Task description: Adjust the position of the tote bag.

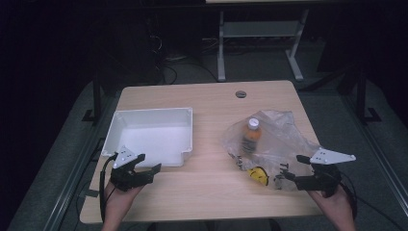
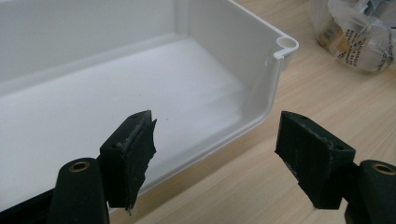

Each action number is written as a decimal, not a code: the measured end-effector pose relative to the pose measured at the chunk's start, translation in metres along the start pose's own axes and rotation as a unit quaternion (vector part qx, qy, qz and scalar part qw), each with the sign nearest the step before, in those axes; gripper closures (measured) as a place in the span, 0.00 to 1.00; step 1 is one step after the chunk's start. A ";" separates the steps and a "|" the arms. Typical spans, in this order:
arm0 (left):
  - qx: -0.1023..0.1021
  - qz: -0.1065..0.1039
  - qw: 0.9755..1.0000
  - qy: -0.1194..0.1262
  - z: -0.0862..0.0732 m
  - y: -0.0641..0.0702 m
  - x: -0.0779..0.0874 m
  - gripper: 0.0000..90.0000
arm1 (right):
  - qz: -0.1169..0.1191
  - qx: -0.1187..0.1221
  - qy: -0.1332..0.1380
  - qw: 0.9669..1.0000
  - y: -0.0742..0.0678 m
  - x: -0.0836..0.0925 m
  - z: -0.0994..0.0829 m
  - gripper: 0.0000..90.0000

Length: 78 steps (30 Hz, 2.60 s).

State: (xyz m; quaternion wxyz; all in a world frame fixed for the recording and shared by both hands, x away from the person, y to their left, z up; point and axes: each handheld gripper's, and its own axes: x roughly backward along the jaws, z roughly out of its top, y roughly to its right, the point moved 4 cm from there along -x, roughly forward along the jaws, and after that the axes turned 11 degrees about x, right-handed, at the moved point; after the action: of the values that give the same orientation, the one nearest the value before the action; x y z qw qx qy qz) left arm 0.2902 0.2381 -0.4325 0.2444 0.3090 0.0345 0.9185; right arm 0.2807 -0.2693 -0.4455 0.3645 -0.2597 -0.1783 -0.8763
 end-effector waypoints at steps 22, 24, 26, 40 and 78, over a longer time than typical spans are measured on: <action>-0.033 -0.035 0.999 -0.020 0.008 0.028 -0.001 0.31 | -0.014 0.006 0.004 1.000 0.001 0.008 0.003 0.24; -0.050 -0.037 0.998 -0.028 0.011 0.033 -0.002 0.31 | -0.014 0.006 0.007 1.000 0.003 0.008 0.003 0.24; -0.054 -0.044 0.997 -0.032 0.014 0.038 -0.004 0.31 | -0.016 0.005 0.008 1.000 0.006 0.008 0.003 0.24; -0.086 -0.091 0.991 -0.050 0.038 0.077 -0.022 0.32 | -0.005 0.007 0.009 1.000 0.005 0.004 0.004 0.24; -0.134 -0.164 0.974 -0.082 0.090 0.146 -0.078 0.42 | -0.007 0.012 0.008 1.000 0.002 0.008 0.006 0.24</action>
State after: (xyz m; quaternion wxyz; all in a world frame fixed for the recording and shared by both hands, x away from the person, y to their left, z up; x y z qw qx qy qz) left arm 0.3341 0.0652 -0.3716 0.4325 0.3381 -0.0591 0.8338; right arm 0.2791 -0.2722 -0.4360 0.3626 -0.2474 -0.1879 -0.8787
